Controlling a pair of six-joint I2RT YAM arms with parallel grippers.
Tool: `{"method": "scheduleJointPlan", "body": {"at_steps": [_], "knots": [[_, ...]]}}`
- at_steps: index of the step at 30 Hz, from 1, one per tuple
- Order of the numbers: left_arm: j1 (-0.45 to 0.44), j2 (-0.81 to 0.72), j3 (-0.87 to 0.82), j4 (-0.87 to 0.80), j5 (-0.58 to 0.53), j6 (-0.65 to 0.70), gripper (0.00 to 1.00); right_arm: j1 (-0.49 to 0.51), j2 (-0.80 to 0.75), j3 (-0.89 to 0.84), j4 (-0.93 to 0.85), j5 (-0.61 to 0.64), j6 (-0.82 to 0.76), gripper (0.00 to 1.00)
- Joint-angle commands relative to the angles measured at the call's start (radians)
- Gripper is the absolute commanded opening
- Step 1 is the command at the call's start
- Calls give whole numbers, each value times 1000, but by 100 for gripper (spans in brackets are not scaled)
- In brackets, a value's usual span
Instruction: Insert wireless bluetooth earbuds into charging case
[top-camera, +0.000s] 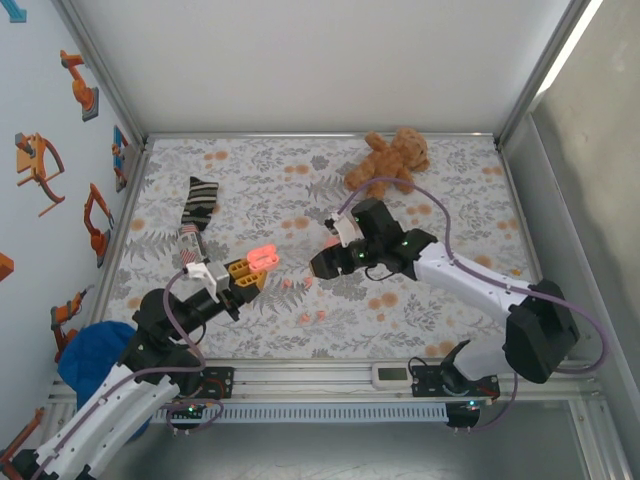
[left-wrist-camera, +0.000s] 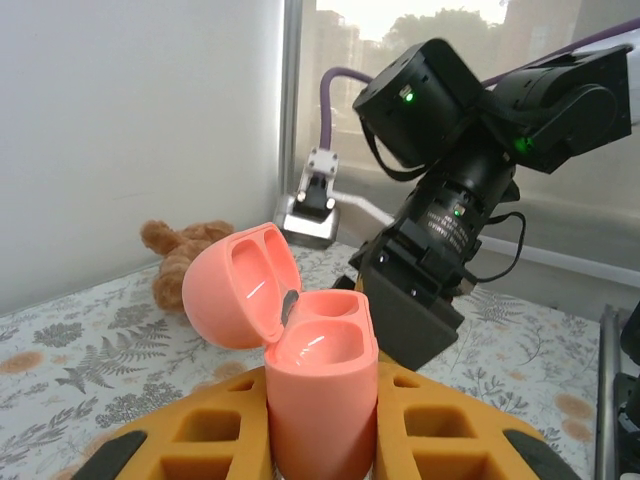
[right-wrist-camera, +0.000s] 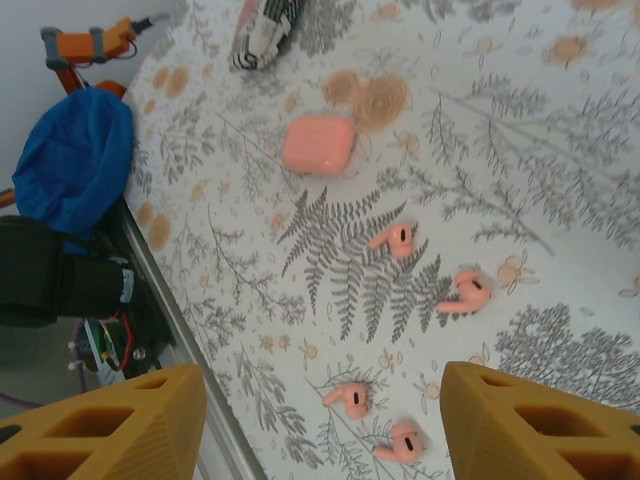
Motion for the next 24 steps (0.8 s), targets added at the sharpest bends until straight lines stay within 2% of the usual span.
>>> {"method": "scheduleJointPlan", "body": {"at_steps": [1,14,24], "knots": [[-5,-31,-5,-21,-18,-19,0,46,44,16,-47,5,29,61],[-5,-97,-20,-67,-48,-36,0,150,248,37,-24,30,46,44],[-6,-108,-29,-74,-58,-38,0,194,354,73,-26,31,48,38]]}}
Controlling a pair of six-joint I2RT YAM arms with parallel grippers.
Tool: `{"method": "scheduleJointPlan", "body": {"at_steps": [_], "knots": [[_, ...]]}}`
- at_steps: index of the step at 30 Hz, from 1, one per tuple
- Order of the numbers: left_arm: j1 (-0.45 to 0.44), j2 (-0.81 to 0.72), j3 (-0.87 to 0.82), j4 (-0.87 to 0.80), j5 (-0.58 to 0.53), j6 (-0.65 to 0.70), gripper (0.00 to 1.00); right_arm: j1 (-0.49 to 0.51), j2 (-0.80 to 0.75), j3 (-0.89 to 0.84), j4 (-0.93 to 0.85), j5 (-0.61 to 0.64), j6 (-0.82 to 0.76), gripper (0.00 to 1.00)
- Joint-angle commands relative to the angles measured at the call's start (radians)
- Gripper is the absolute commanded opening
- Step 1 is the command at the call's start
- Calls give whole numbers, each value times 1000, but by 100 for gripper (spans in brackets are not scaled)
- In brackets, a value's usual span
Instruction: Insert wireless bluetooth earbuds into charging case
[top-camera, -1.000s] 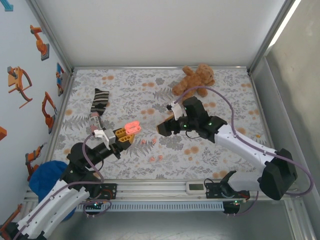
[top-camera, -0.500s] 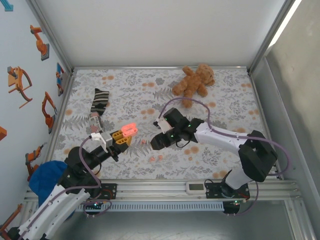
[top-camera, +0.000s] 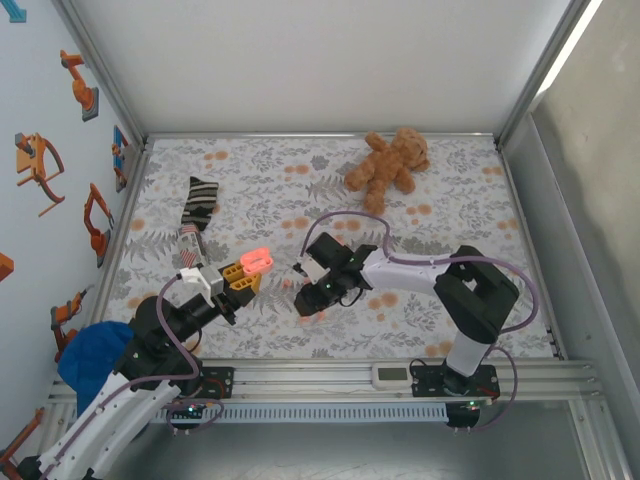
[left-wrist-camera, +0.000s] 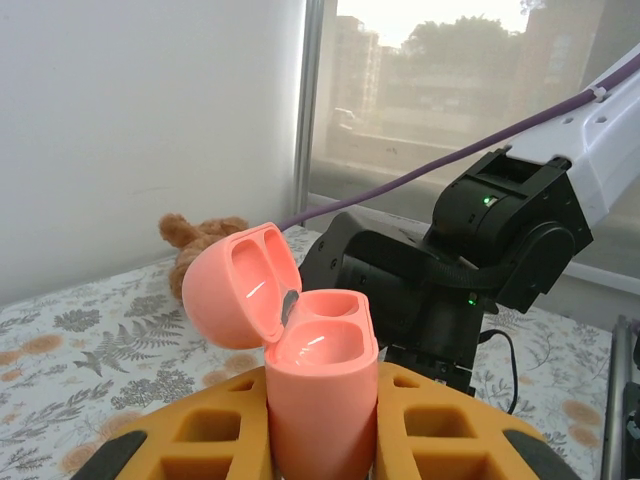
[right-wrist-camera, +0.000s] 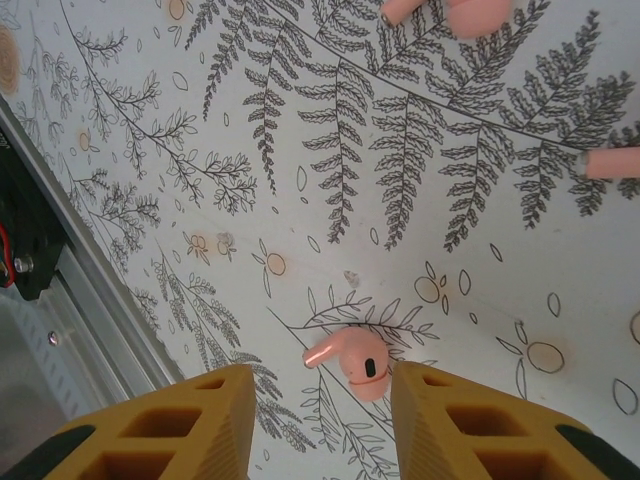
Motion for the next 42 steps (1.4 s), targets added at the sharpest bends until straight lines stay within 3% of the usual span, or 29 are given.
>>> {"method": "scheduleJointPlan", "body": {"at_steps": [1,20,42], "knots": [[-2,-12,-14,3,-10,-15,0,11,24,37,-6,5,4,38],[-1,-16,-14,3,-13,-12,0,47,114,126,-140,93,-24,35],[0,-14,-25,19,-22,-7,0,73,165,153,-212,110,-50,33]]}}
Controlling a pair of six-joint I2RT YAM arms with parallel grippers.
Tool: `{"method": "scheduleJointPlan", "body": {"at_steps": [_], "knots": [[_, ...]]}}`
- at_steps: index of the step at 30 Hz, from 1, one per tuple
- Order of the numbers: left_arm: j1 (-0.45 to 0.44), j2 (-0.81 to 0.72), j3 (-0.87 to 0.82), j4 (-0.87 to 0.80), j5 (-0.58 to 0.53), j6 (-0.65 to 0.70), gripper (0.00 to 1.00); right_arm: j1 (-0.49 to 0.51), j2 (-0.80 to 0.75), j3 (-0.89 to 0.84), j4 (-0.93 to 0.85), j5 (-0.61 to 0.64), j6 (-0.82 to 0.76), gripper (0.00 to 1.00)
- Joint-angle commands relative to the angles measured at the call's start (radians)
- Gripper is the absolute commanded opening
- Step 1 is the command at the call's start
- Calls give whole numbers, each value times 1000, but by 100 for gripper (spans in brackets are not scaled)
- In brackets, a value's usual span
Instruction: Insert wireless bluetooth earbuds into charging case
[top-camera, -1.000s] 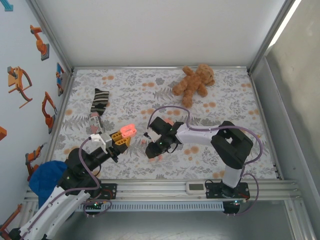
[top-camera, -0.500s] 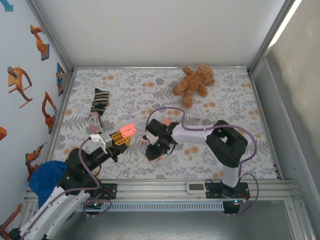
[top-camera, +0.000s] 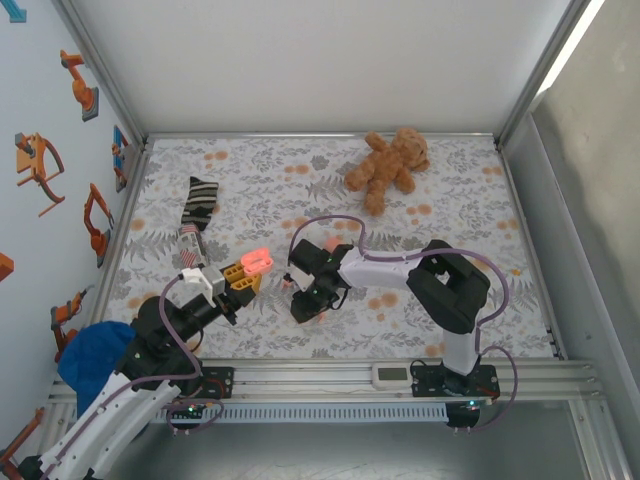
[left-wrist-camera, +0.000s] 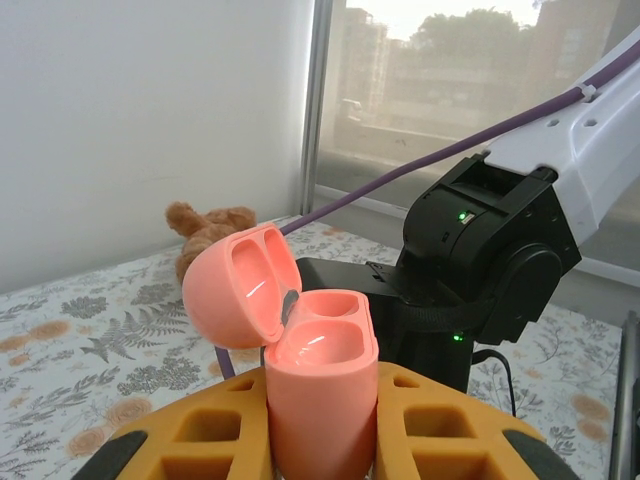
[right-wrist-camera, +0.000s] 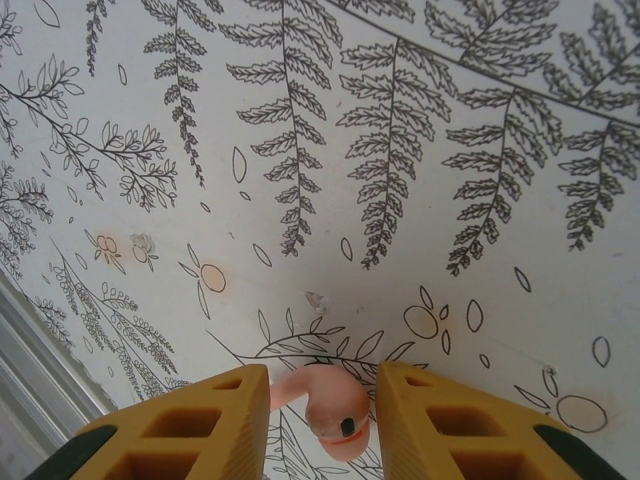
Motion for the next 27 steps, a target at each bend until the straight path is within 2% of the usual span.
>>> {"method": "scheduleJointPlan", "body": {"at_steps": [1,6,27], "knots": [[-2,-8,-8,25,-10,-7,0,12,18,14,-53,19,-18,33],[-2,-7,-10,28,-10,-8,0,12,10,16,-65,21,-24,28],[-1,-6,-5,25,-12,-10,0,20,2,-1,-55,27,-21,21]]}}
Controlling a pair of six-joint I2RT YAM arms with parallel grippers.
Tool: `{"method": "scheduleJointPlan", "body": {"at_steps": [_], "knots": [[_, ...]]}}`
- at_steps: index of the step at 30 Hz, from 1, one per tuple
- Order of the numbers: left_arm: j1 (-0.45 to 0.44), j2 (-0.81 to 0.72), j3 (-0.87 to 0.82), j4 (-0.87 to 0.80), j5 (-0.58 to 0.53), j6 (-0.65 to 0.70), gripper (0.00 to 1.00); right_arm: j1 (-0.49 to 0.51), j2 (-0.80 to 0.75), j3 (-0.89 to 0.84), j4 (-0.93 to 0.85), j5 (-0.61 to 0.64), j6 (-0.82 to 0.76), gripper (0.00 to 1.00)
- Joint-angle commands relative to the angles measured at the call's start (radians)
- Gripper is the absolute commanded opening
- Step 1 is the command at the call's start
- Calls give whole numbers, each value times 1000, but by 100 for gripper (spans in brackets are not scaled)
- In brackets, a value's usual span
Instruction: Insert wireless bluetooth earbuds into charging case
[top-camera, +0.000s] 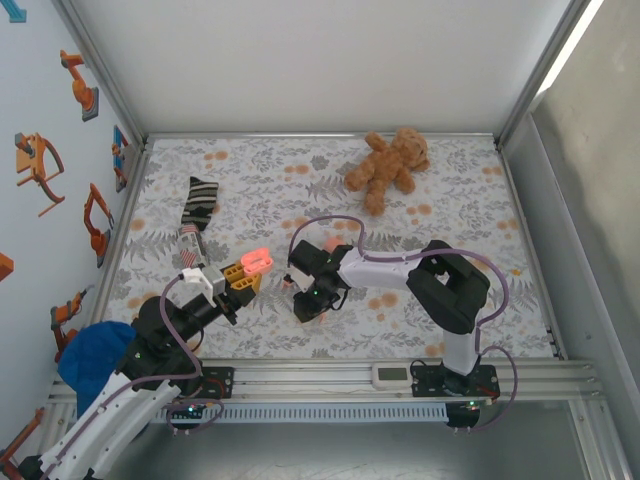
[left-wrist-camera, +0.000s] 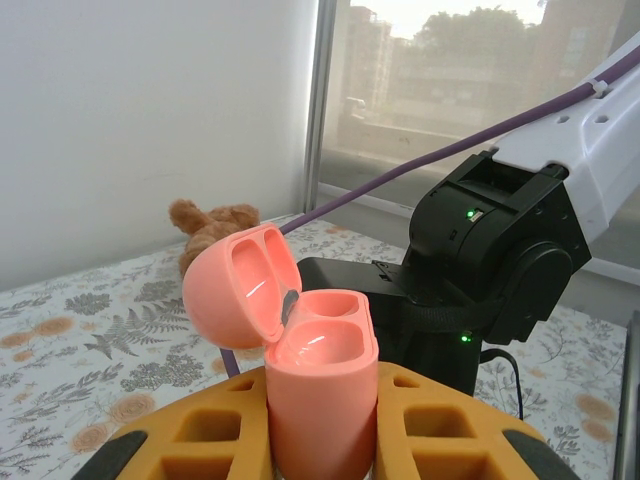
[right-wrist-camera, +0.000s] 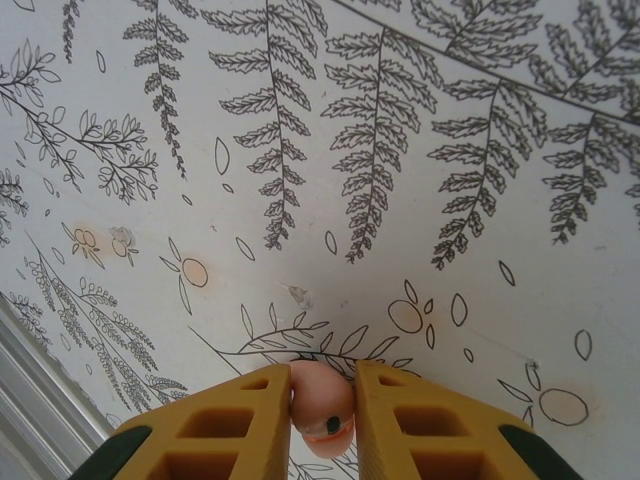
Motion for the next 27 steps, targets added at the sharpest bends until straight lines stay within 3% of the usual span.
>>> {"method": "scheduleJointPlan", "body": {"at_steps": [1,15,27], "knots": [[-1,-6,-3,25,-4,-11,0,15,-2,-1,-42,1,-4,21],[-2,-8,-1,18,-5,-12,0,14,-58,-2,-24,19,-11,17],[-2,-7,-17,33,-8,-33,0,13,-170,14,-64,121,-64,17]]}}
